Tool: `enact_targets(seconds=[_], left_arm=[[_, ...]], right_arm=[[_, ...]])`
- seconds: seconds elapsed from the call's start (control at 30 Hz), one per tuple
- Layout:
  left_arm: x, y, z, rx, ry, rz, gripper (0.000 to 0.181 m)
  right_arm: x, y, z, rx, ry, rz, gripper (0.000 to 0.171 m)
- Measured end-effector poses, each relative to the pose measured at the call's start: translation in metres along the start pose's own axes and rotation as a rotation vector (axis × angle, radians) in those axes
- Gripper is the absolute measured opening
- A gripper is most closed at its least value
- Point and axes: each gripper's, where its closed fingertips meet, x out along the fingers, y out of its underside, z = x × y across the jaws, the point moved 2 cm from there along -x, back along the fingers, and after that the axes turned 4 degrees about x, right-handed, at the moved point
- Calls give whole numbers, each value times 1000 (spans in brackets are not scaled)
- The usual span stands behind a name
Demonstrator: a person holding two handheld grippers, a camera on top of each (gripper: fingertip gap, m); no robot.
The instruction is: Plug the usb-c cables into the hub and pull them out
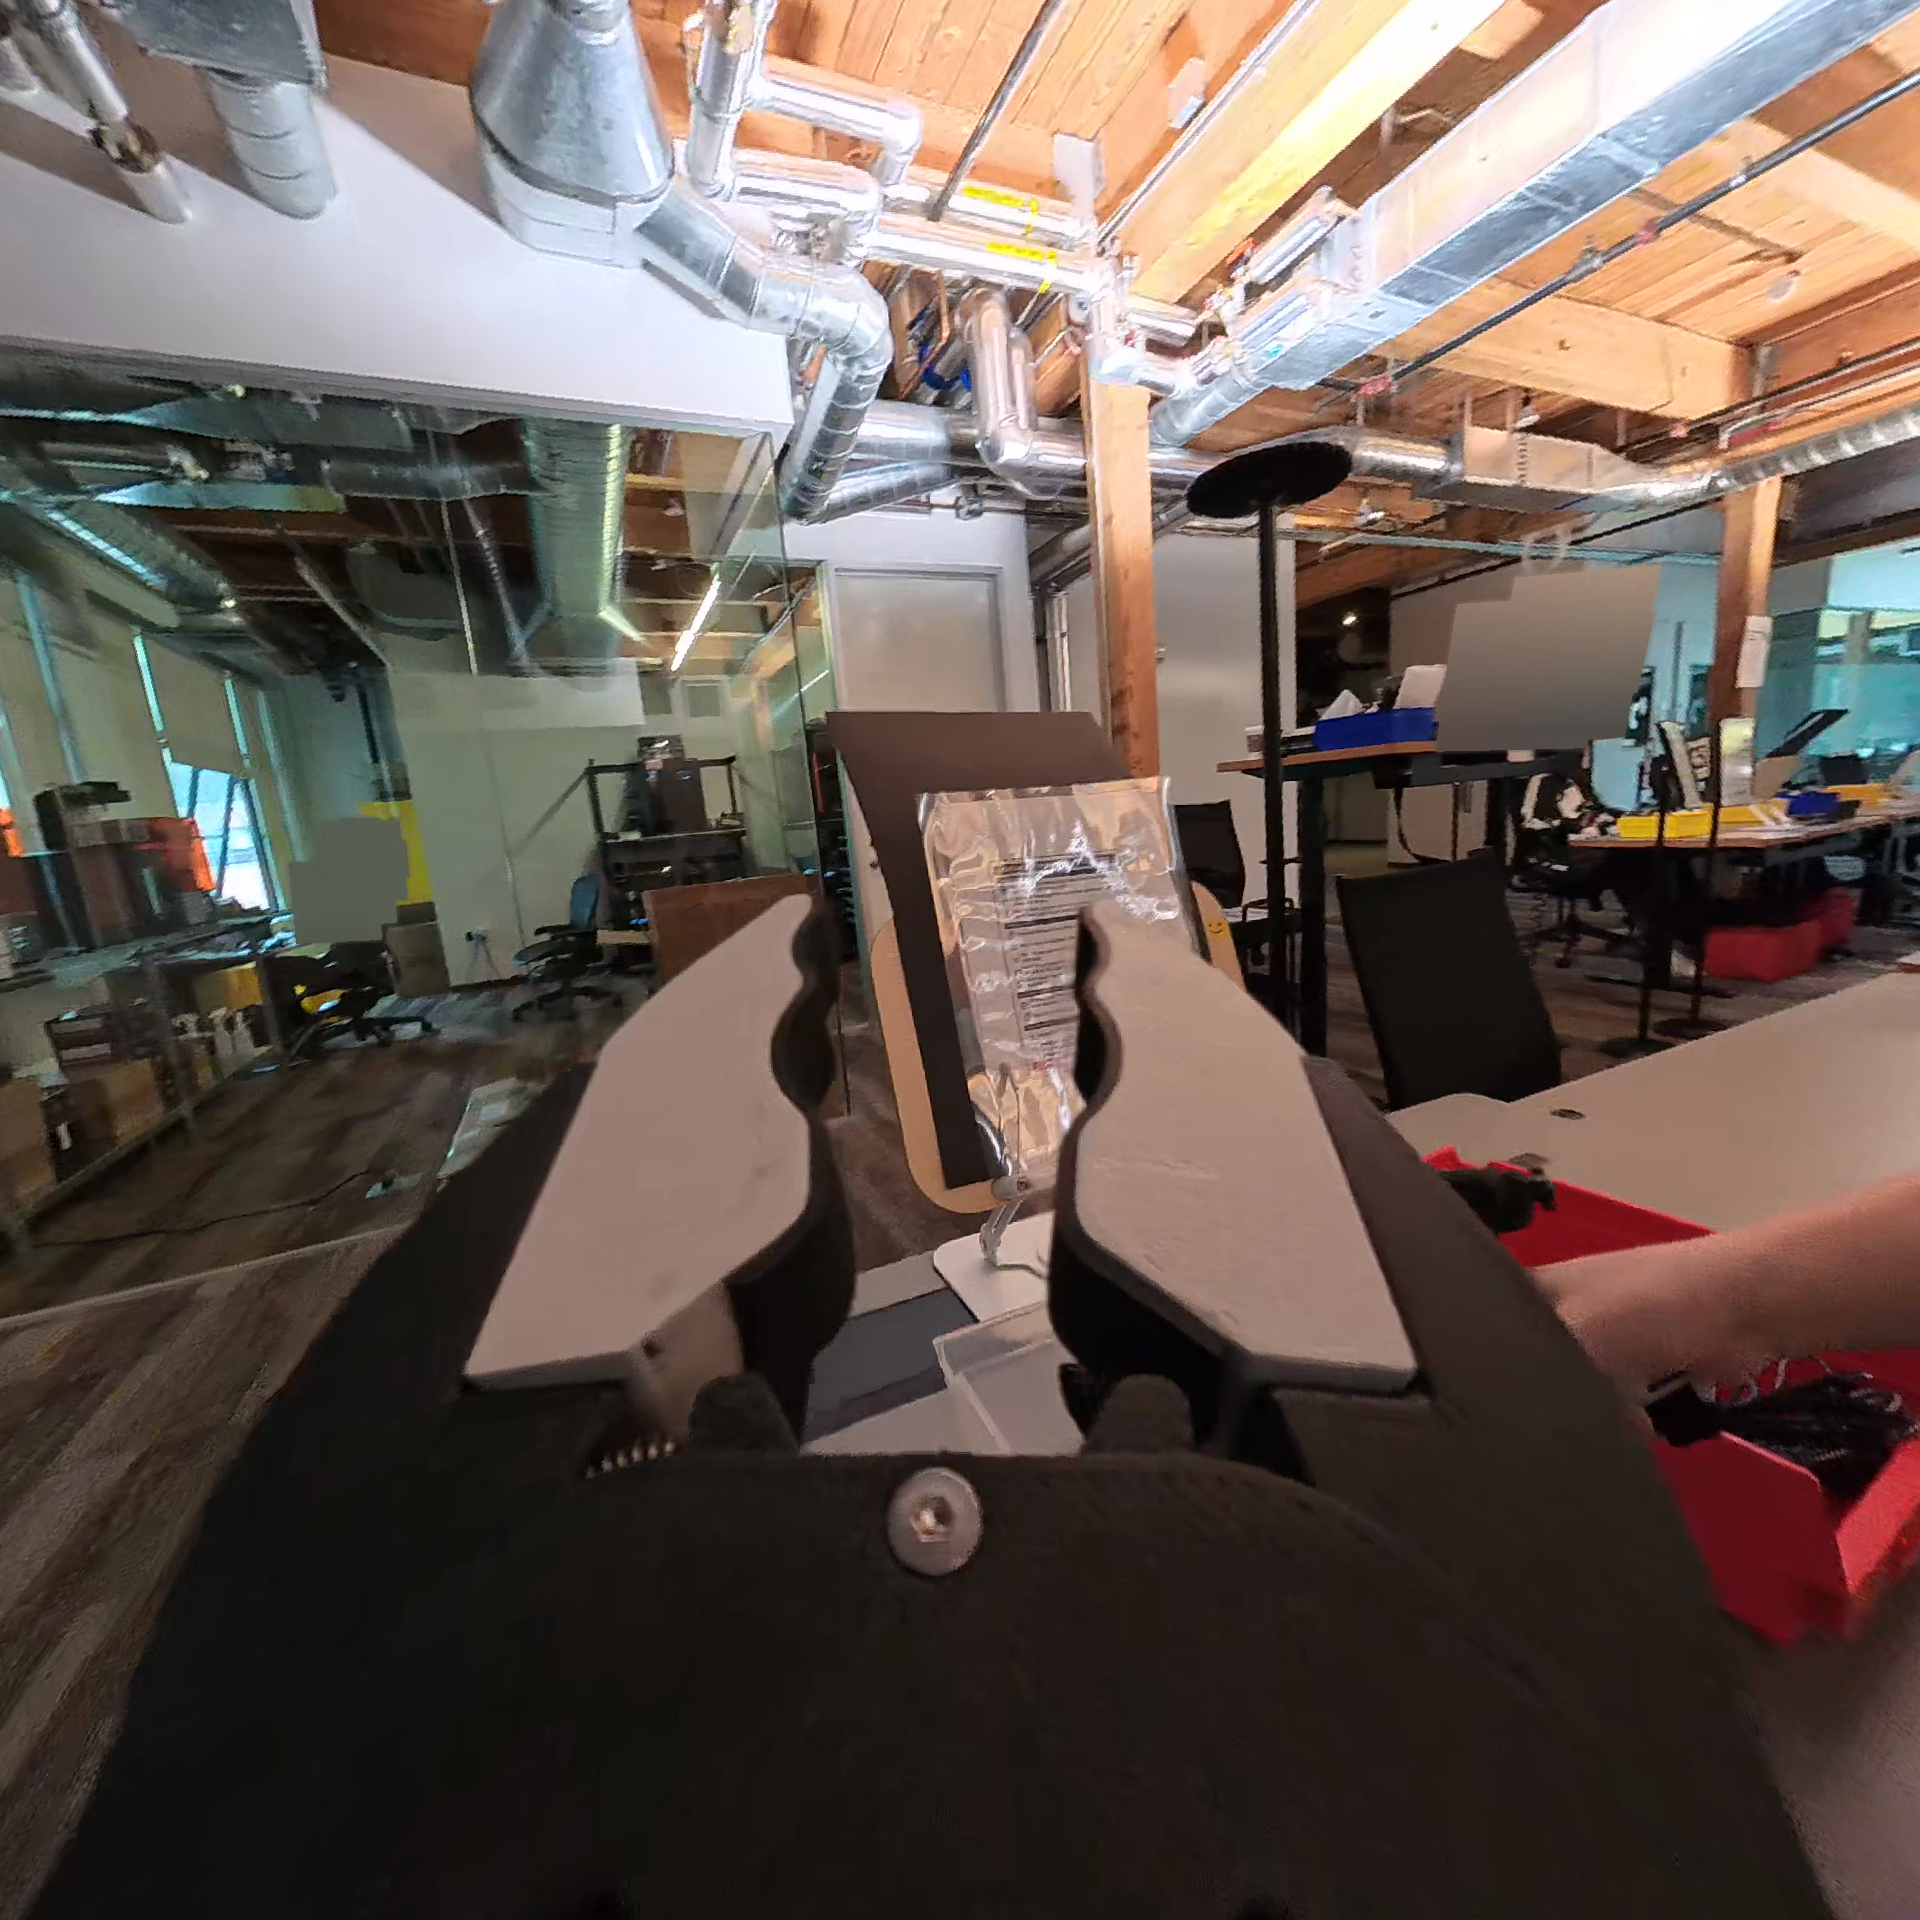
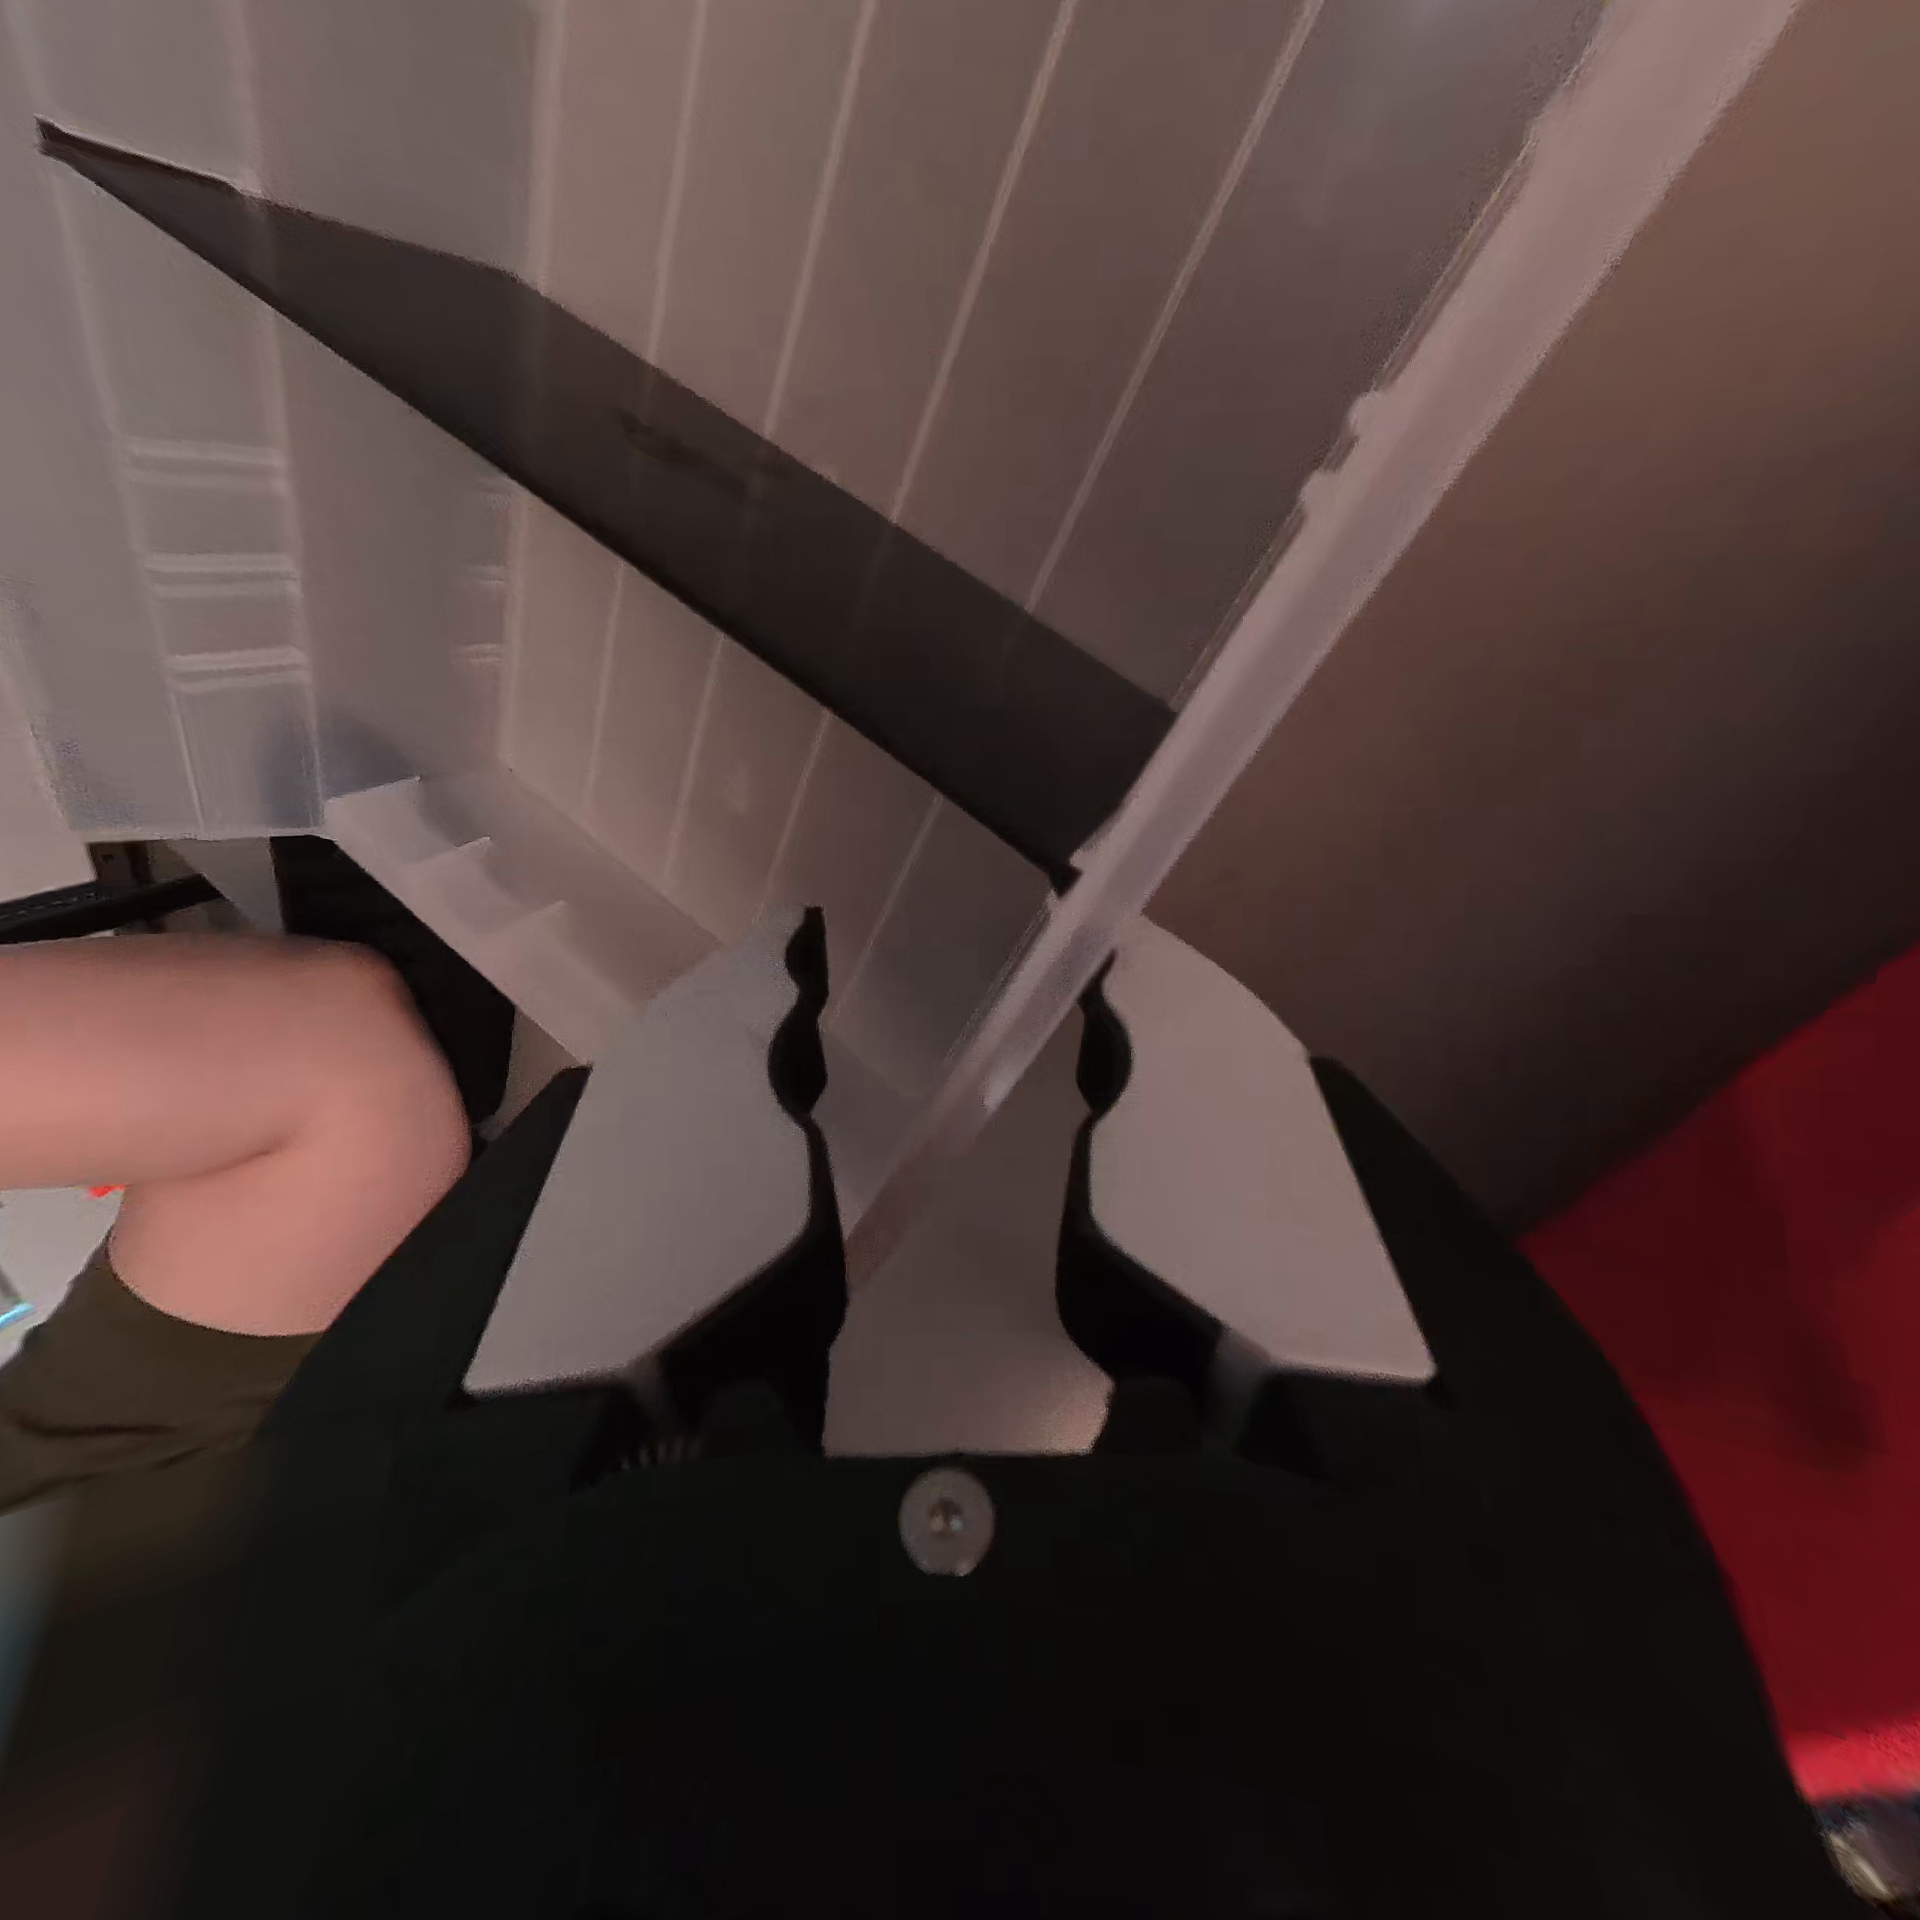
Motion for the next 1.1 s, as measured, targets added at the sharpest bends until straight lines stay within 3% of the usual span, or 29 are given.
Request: enact_targets(seconds=[0.1, 0.3, 0.47, 0.57, 0.67, 0.73, 0.8, 0.87, 0.97, 1.1], left_arm=[[0, -1, 2, 8, 22, -36, 31], [7, 12, -7, -7, 102, 48, 2], [9, 13, -17, -22, 153, 63, 0], [10, 15, -15, -34, 131, 83, 0], [7, 18, -6, -63, 88, 105, 0], [7, 19, 1, -95, 51, 102, 10], [13, 26, 5, -114, 18, 141, 30], [29, 38, 2, -138, 17, 190, 63], [68, 69, -27, -190, 156, 299, 76], [125, 128, -103, -294, 463, 499, 85]], right_arm=[[10, 4, -4, 32, 19, 67, 43], [11, 0, -13, 13, 171, 66, 12], [5, 2, 7, -4, 70, 102, 4], [-21, 0, 21, -75, 55, 93, 4], [-71, -5, 27, -94, 23, 28, 4], [-118, -11, 23, -97, 6, -72, 4], [-176, -16, 10, -88, 7, -201, 4], [-236, -14, -14, -50, 12, -314, 5], [-316, 5, -72, 60, 45, -442, 5], [-387, 56, -175, 205, 222, -533, 5]])
